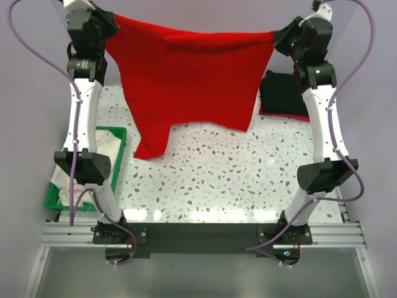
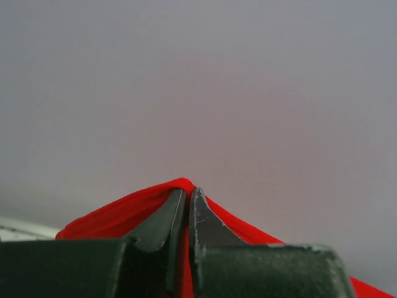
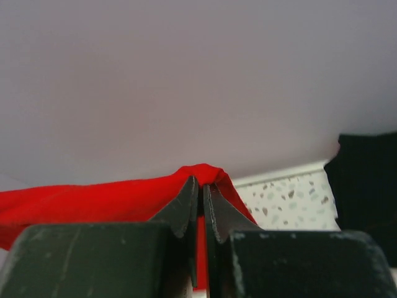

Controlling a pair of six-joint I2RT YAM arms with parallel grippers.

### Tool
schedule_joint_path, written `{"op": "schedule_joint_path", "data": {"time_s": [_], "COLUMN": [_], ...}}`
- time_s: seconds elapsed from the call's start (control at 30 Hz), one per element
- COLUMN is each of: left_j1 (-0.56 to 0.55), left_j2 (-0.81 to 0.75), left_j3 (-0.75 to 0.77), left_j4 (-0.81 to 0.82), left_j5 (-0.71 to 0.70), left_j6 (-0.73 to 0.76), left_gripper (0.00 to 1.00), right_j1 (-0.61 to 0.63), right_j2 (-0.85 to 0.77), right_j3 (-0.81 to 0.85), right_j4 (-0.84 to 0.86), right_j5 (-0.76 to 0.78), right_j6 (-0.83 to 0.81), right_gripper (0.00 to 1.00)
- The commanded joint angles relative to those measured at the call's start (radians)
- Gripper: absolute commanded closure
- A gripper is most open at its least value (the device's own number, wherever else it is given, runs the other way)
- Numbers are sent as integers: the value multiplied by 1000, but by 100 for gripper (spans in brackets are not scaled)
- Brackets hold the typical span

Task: Fold and stack the t-shirts
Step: Flatten the tshirt out

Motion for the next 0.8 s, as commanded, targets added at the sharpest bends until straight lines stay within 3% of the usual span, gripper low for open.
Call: {"op": "schedule_joint_path", "data": {"time_s": [0.0, 0.13, 0.27, 0.43, 0.6, 0.77], "left_j1": [39, 67, 67, 67, 65, 61], "left_j2": [-60, -112, -205, -412, -549, -639], "left_j3": [124, 13, -184, -646, -1132, -1489], "left_j4": [229, 295, 292, 352, 372, 354], "left_j5": [93, 104, 109, 121, 191, 222], "left_j6": [23, 25, 5, -73, -203, -294], "left_gripper": [100, 100, 100, 100, 100, 100], "right_j1": [-7, -24, -59, -95, -159, -179], "right_j2": [-15, -4, -44, -140, -211, -210], "right_j3": [172, 136, -77, -367, -766, -1018], "right_j4": [167, 189, 222, 212, 223, 192], "right_j5": [25, 18, -23, -80, -147, -140], "right_j6": [-27, -21, 20, 65, 91, 99], "right_gripper": [100, 100, 100, 100, 100, 100]}}
